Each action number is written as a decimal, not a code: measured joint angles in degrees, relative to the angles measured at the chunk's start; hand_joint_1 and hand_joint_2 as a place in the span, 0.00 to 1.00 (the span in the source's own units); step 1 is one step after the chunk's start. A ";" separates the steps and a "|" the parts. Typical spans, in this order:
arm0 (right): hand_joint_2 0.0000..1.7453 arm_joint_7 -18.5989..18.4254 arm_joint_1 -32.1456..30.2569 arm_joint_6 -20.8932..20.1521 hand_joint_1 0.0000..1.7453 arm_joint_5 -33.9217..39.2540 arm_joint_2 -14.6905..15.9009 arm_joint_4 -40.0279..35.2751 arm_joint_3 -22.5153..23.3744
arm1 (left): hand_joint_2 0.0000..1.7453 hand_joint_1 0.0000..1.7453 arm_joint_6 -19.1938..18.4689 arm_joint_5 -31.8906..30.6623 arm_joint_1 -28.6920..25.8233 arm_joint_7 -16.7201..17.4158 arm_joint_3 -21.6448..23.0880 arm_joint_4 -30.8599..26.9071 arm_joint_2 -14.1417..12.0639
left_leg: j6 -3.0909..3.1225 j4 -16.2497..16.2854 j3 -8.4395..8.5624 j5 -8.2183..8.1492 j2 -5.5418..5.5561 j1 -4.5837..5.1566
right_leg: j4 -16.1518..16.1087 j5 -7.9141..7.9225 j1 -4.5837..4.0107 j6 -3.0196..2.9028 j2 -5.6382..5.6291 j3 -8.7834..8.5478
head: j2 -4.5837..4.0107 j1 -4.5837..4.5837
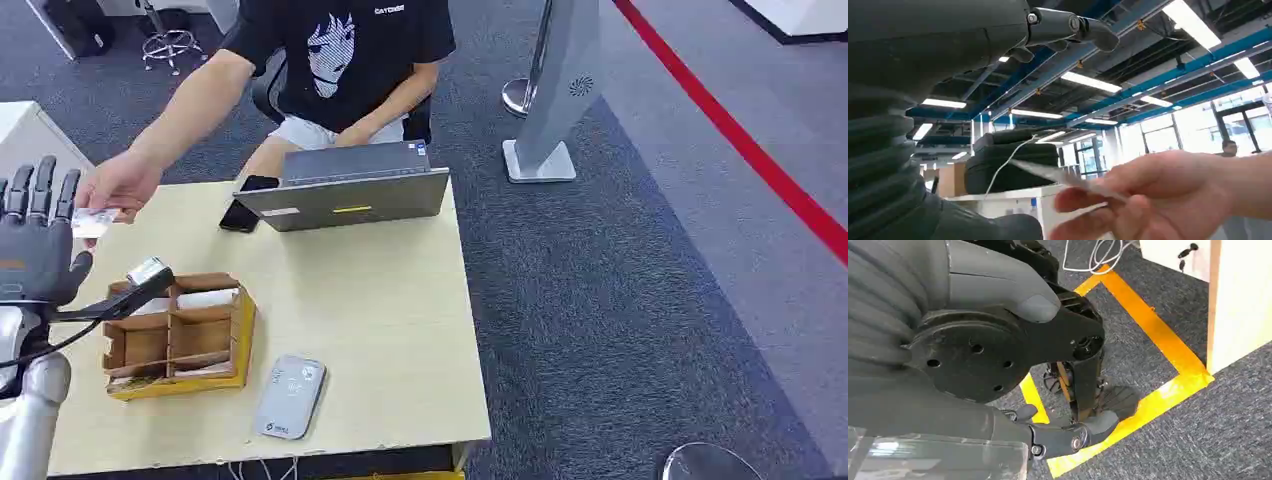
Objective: Pass the card to the sensor for recognition and then transmit it.
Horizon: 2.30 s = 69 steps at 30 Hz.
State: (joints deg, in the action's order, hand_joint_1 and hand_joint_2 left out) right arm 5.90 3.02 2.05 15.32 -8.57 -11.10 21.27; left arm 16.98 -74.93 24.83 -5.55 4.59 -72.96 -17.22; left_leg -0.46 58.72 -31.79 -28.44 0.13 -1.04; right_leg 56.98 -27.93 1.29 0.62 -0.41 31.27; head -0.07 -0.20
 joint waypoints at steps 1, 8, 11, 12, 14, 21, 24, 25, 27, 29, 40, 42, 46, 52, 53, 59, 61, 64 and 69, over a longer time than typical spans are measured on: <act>1.00 0.00 0.00 -0.02 0.00 -0.33 0.00 0.00 -0.18 | 1.00 0.00 0.33 -0.13 0.34 0.18 0.35 0.40 0.00 | 0.00 0.00 0.00 0.00 -0.01 0.00 | 0.00 0.00 0.00 0.00 -0.01 0.00 | 0.00 -0.02; 1.00 0.02 -0.02 0.00 0.00 -0.77 0.00 0.00 -0.48 | 1.00 1.00 2.34 -0.11 0.67 0.26 1.66 1.07 -0.09 | 0.00 0.00 0.00 -0.01 -0.03 0.00 | 0.00 0.00 0.00 0.00 -0.05 0.01 | 0.00 -0.02; 1.00 0.02 -0.02 0.00 0.00 -0.92 0.00 0.00 -0.59 | 1.00 1.00 2.62 1.02 0.51 -0.19 1.82 1.07 -0.41 | 0.00 0.00 0.00 -0.01 -0.04 0.00 | 0.00 0.00 0.00 0.00 -0.05 0.01 | 0.00 -0.02; 1.00 0.02 -0.04 0.00 0.00 -0.94 0.00 0.00 -0.66 | 1.00 1.00 2.60 1.64 0.39 -0.43 1.82 1.07 -0.53 | 0.00 0.00 0.00 -0.01 -0.03 0.00 | 0.00 0.00 0.00 0.00 -0.05 0.01 | 0.00 -0.02; 1.00 0.02 -0.04 0.02 0.00 -1.24 0.00 0.00 -0.96 | 1.00 1.00 2.60 2.12 0.07 -0.74 1.84 1.07 -0.68 | 0.00 0.00 0.00 0.00 -0.03 0.00 | 0.00 0.00 0.00 0.00 -0.04 0.00 | 0.02 0.00; 1.00 0.09 -0.06 0.31 0.00 -2.80 0.00 0.00 -2.04 | 1.00 1.00 2.82 2.69 -1.07 -0.81 1.86 1.05 -1.18 | 0.00 0.00 -0.01 0.00 -0.03 0.00 | 0.00 0.00 0.00 0.00 -0.05 0.00 | 0.00 0.00; 1.00 0.09 -0.05 0.35 0.00 -2.82 0.00 0.00 -2.34 | 1.00 1.00 3.00 2.86 -1.31 -0.81 1.86 1.05 -1.38 | 0.00 0.00 0.00 -0.01 -0.04 0.00 | 0.00 0.00 0.00 0.00 -0.05 0.00 | 0.00 0.00; 1.00 0.09 -0.06 0.37 0.00 -2.82 0.00 0.00 -2.38 | 1.00 1.00 3.13 2.95 -1.41 -0.83 1.86 1.05 -1.38 | 0.00 0.00 0.00 -0.01 -0.04 0.00 | 0.00 0.00 0.00 0.00 -0.06 0.00 | 0.00 -0.02; 1.00 0.09 -0.07 0.63 0.00 -2.84 0.00 0.00 -2.45 | 1.00 1.00 3.59 3.24 -1.78 -0.94 1.86 1.01 -1.38 | 0.00 0.00 0.00 -0.01 -0.05 0.00 | 0.00 0.00 0.00 0.00 -0.06 0.00 | 0.00 0.00; 1.00 0.09 -0.06 0.87 0.00 -2.78 0.00 0.00 -2.45 | 1.00 1.00 4.40 3.72 -2.66 -1.44 1.86 0.48 -1.35 | 0.00 0.00 0.00 -0.01 -0.04 0.00 | 0.00 -0.01 0.00 0.00 -0.06 0.01 | 0.00 -0.02; 1.00 -0.07 -0.18 3.17 0.00 -1.97 0.02 0.00 -2.43 | 1.00 1.00 10.89 10.47 -19.14 -8.65 1.36 -12.78 5.62 | 0.09 0.00 -0.03 -0.12 -0.15 0.06 | -0.09 -0.04 0.04 0.04 -0.13 0.02 | 0.00 0.04; 1.00 -0.07 -0.19 3.19 0.00 -1.97 0.02 0.00 -2.43 | 1.00 1.00 11.04 10.51 -20.42 -8.65 1.36 -14.18 6.25 | 0.09 0.00 -0.03 -0.12 -0.11 0.06 | -0.09 -0.04 0.04 0.04 -0.08 0.01 | 0.00 0.02; 1.00 -0.24 -0.21 4.13 0.00 -2.12 0.02 0.00 -2.38 | 1.00 1.00 11.41 10.25 -23.98 -10.30 1.97 -16.46 8.59 | 0.09 -0.01 0.02 -0.12 -0.15 0.06 | -0.08 -0.04 0.04 0.04 -0.10 -0.01 | 0.00 0.00; 1.00 -0.55 -0.35 5.18 0.00 -3.04 0.02 0.02 -2.34 | 1.00 1.00 15.30 9.55 -30.99 -10.95 8.73 -17.50 13.07 | 0.13 -0.01 -0.02 -0.17 -0.13 0.08 | -0.10 -0.05 0.05 0.06 -0.09 0.00 | 0.02 0.07; 1.00 -0.55 -0.36 5.27 0.00 -3.39 0.02 0.07 -2.34 | 1.00 1.00 15.85 9.95 -31.73 -10.77 9.77 -17.46 13.55 | 0.15 0.00 -0.03 -0.19 -0.13 0.09 | -0.10 -0.06 0.05 0.07 -0.09 0.00 | 0.00 0.07; 1.00 -0.07 -0.38 5.42 0.00 -4.53 0.02 0.07 -2.34 | 1.00 1.00 17.99 13.75 -33.79 -9.40 15.59 -13.74 14.19 | 0.16 -0.01 -0.01 -0.19 -0.12 0.07 | -0.10 -0.06 0.04 0.07 -0.08 0.00 | 0.00 0.04; 1.00 -0.07 -0.38 5.44 0.00 -4.61 0.02 0.07 -2.34 | 1.00 1.00 18.10 13.88 -33.96 -9.40 16.59 -12.67 14.21 | 0.15 -0.01 -0.01 -0.18 -0.12 0.06 | -0.09 -0.06 0.04 0.07 -0.08 0.00 | 0.00 0.04; 1.00 -0.07 -0.39 5.51 0.00 -4.68 0.02 0.07 -2.34 | 1.00 1.00 18.21 14.03 -33.97 -9.38 17.49 -11.40 14.38 | 0.14 -0.01 -0.01 -0.18 -0.11 0.06 | -0.08 -0.06 0.03 0.07 -0.08 -0.01 | 0.00 0.04; 1.00 -0.87 -0.41 5.90 0.00 -5.07 0.00 0.09 -2.34 | 1.00 1.00 17.47 14.97 -33.53 -8.57 18.34 -7.66 14.84 | 0.15 0.00 -0.01 -0.18 -0.12 0.07 | -0.09 -0.06 0.05 0.07 -0.08 0.00 | 0.00 0.04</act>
State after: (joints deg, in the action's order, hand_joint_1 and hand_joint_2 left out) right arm 5.03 2.61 7.96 10.25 -8.57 -11.02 18.93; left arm 34.45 -59.95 -8.70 -14.12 22.93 -80.62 -2.38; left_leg -0.31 58.72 -31.80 -28.62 0.02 -0.97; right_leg 56.89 -27.99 1.34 0.69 -0.49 31.27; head -0.07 -0.15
